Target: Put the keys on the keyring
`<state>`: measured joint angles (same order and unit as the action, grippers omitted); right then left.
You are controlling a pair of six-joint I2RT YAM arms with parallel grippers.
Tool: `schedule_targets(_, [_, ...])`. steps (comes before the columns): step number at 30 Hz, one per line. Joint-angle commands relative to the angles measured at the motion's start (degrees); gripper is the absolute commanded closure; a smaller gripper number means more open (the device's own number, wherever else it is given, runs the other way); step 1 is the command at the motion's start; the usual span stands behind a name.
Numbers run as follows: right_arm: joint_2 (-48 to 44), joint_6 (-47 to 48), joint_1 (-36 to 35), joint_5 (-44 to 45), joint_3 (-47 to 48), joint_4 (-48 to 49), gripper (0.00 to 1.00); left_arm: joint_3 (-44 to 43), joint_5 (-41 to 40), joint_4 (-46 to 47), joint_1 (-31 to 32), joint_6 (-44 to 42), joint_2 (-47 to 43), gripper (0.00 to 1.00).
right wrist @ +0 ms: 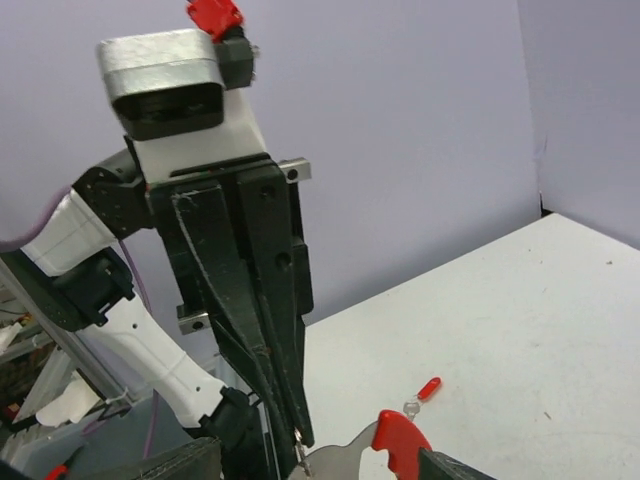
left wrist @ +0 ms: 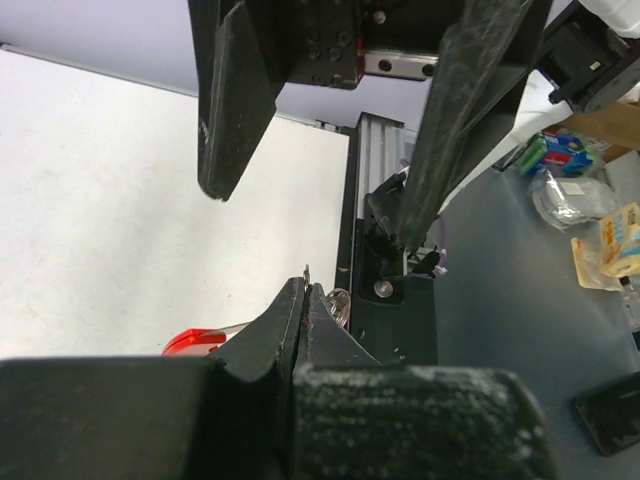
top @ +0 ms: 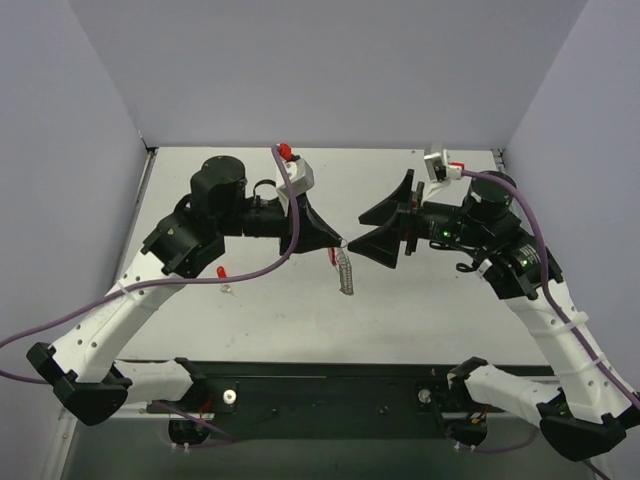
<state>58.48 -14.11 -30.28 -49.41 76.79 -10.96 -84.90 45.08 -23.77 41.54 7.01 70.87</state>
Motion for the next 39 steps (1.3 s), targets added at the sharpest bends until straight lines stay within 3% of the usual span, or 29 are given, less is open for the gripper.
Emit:
schedule_targets(1, [2.51,-1.01,0.49,-3.85,1.43,3.4,0.26,-6.5,-6.84,-7.86,1.26,-4.54,0.23,1.0])
schedule_targets(6, [4.36,-1.71,0.49,-5.43,1.6,3.93,0.36,-8.26,-9.39,-11.65,1.26,-6.39,0.32,1.0])
schedule_targets(12, [3.93,-3.73,0.66,-4.56,0.64,7.79,0.43,-2.83,-10.18,-5.07,1.26,-3.24,-2.48,1.0])
schedule_targets(16, [2.7,-6.19,1.89,-3.24,-0.67,10.34,0.43,4.1,-12.38,6.59,1.26,0.63,-6.53,1.0])
schedule_targets(24, [0.85,-18.05,5.06,-6.05,-5.25,27.91,0.4,18.45,-19.32,31.56,1.26,10.03,-15.93,1.0])
schedule_targets(39, [3.74,-25.88,0.49,-9.04,-7.27,40.23,0.48,31.02,-26.27,57.24,1.35,20.23,-19.9,1.0])
